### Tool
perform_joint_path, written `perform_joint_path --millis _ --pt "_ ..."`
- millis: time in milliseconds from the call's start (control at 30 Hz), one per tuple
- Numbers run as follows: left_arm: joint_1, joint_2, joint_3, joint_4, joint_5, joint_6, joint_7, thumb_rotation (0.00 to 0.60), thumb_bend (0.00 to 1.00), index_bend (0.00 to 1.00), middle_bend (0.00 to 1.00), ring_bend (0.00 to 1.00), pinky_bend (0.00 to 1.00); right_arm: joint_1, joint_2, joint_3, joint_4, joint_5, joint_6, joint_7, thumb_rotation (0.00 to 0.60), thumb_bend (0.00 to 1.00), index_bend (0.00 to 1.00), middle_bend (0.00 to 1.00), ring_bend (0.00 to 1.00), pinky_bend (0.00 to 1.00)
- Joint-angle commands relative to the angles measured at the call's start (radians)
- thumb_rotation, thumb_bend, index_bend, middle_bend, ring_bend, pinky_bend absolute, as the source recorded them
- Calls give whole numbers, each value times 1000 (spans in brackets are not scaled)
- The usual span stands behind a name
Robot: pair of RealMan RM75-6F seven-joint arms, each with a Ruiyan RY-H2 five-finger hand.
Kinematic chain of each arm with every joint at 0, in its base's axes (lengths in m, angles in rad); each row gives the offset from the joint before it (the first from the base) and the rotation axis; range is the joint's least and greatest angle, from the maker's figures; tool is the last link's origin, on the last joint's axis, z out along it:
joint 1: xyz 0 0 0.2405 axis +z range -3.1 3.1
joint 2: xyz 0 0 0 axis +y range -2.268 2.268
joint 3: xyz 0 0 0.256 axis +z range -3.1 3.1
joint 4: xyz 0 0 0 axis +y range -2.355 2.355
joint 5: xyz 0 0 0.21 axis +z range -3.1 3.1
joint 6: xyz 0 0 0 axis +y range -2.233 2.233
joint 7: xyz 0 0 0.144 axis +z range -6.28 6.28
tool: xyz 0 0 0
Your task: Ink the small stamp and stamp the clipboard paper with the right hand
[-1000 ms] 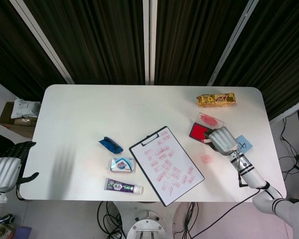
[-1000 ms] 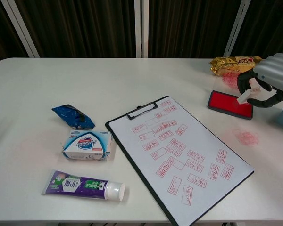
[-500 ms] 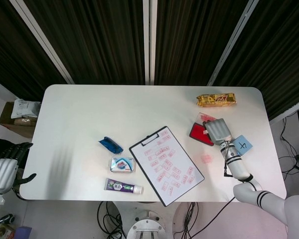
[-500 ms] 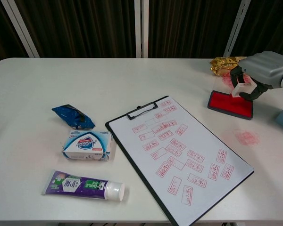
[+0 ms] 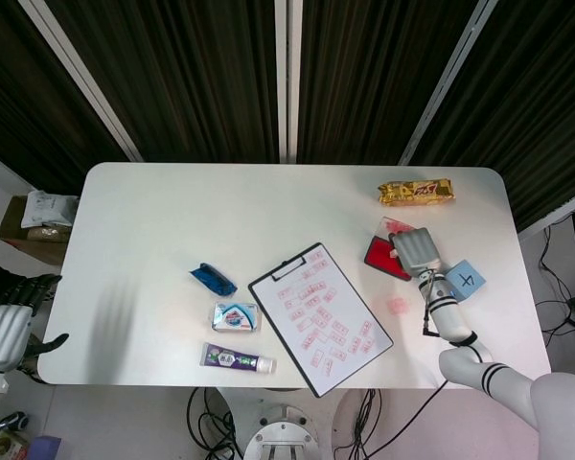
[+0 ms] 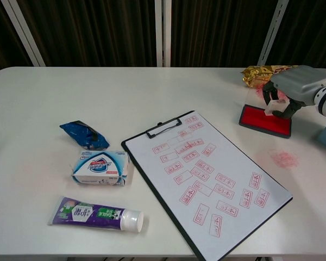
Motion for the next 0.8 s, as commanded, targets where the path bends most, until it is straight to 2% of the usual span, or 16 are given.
perform_joint_path --millis 33,533,800 --pt "0 -3 0 5 -3 -4 -4 600 0 168 165 155 254 3 -8 -2 11 5 -6 -4 600 369 834 717 723 903" --pt "3 -3 -3 15 -5 2 -12 600 0 168 165 156 254 8 -57 -22 100 -8 -14 8 600 384 876 750 737 903" --pt "2 2 -4 7 -2 5 -7 600 0 168 165 155 254 7 -62 -21 115 -21 0 36 600 384 890 763 737 903"
